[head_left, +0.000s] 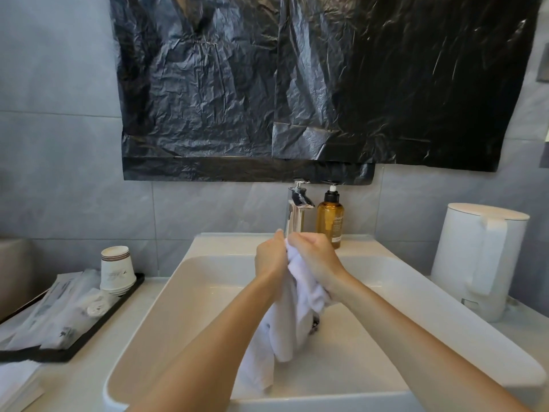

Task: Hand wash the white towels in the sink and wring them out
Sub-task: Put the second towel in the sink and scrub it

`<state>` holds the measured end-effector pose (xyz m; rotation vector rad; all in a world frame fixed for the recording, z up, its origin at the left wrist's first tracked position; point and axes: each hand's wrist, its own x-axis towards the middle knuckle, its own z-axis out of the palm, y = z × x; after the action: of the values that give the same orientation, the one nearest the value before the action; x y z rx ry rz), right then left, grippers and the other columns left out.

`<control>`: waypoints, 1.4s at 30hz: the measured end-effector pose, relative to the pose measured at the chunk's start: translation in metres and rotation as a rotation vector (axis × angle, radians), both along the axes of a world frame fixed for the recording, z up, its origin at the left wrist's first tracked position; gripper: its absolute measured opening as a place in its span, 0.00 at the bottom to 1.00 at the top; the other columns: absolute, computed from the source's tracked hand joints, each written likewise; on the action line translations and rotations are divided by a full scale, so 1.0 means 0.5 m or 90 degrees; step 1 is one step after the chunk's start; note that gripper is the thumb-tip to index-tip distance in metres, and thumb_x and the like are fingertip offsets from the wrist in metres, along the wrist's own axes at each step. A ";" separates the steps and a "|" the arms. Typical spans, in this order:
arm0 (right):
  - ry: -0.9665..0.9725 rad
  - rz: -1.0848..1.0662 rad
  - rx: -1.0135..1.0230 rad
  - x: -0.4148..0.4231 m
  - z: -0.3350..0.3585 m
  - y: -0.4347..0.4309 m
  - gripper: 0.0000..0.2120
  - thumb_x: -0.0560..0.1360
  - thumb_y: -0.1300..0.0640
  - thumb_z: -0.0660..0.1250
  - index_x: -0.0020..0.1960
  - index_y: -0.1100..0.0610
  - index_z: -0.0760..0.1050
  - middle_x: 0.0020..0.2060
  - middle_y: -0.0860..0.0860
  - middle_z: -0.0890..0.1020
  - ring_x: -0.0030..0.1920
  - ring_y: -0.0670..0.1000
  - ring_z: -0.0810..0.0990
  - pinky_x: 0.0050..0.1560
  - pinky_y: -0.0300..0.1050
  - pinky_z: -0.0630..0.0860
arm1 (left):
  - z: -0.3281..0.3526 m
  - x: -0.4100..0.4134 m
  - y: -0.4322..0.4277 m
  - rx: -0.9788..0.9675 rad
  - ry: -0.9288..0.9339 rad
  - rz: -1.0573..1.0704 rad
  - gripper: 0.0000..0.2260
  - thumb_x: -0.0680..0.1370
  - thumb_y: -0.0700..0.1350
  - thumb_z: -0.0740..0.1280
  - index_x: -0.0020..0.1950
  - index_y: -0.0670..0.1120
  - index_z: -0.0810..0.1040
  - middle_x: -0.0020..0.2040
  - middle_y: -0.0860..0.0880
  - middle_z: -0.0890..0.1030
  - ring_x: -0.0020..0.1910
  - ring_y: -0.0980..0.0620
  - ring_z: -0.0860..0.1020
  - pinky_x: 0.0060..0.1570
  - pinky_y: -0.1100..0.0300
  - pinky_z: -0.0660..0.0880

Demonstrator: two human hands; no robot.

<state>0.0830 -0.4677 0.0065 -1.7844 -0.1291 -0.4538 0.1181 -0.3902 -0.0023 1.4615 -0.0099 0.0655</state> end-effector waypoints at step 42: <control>-0.093 0.008 -0.101 0.021 -0.004 -0.024 0.22 0.76 0.60 0.62 0.26 0.53 0.59 0.24 0.49 0.60 0.29 0.48 0.59 0.32 0.44 0.57 | 0.008 -0.008 0.025 -0.005 0.027 -0.100 0.15 0.81 0.50 0.58 0.38 0.45 0.73 0.32 0.47 0.74 0.34 0.49 0.73 0.36 0.58 0.68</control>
<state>0.0934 -0.4797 0.0045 -1.9031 -0.2843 -0.5779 0.1143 -0.3775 0.0019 1.4487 -0.0892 -0.0927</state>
